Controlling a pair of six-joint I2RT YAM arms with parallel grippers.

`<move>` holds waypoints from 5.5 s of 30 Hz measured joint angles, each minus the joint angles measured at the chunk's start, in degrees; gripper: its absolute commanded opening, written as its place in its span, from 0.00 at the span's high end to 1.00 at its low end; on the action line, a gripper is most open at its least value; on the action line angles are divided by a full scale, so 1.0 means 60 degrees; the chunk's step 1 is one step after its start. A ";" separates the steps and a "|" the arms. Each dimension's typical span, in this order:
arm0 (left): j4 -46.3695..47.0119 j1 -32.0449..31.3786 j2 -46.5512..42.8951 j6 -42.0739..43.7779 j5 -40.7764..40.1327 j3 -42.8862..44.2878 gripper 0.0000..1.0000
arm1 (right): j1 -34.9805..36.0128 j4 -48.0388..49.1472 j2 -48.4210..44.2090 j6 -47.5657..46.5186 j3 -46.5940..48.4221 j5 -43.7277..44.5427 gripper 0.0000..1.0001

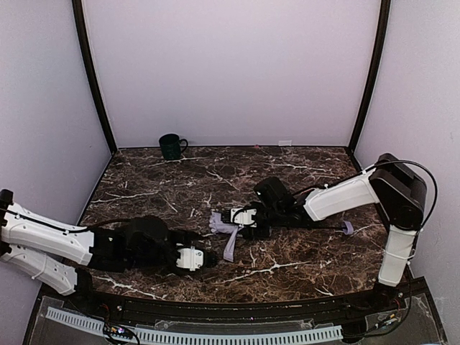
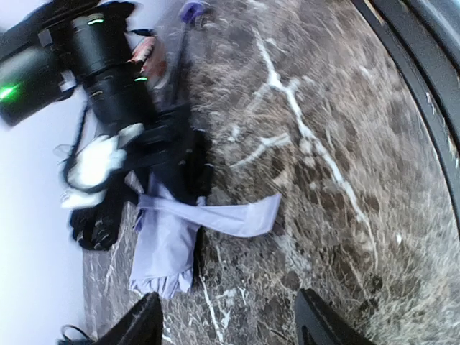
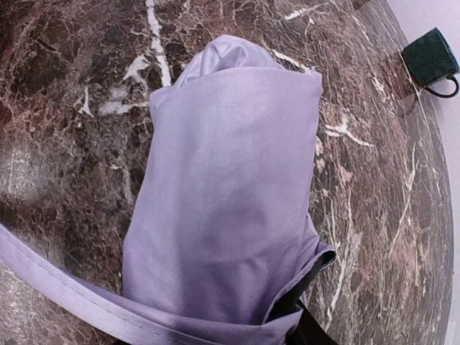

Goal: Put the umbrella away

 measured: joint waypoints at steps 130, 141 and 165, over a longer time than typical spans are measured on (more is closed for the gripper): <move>0.5042 -0.0342 0.2994 0.4065 -0.6532 0.1275 1.00 | -0.1668 -0.1636 -0.1075 0.8717 0.1840 -0.3599 1.00; 0.7195 0.0637 0.4007 0.4758 -0.5952 0.1180 1.00 | -0.1963 -0.2699 -0.2091 0.7548 0.1781 -0.5198 1.00; 0.7464 0.0561 0.5788 0.4277 -0.5202 0.2845 1.00 | -0.1457 -0.3894 -0.2732 0.6328 0.1974 -0.4601 0.99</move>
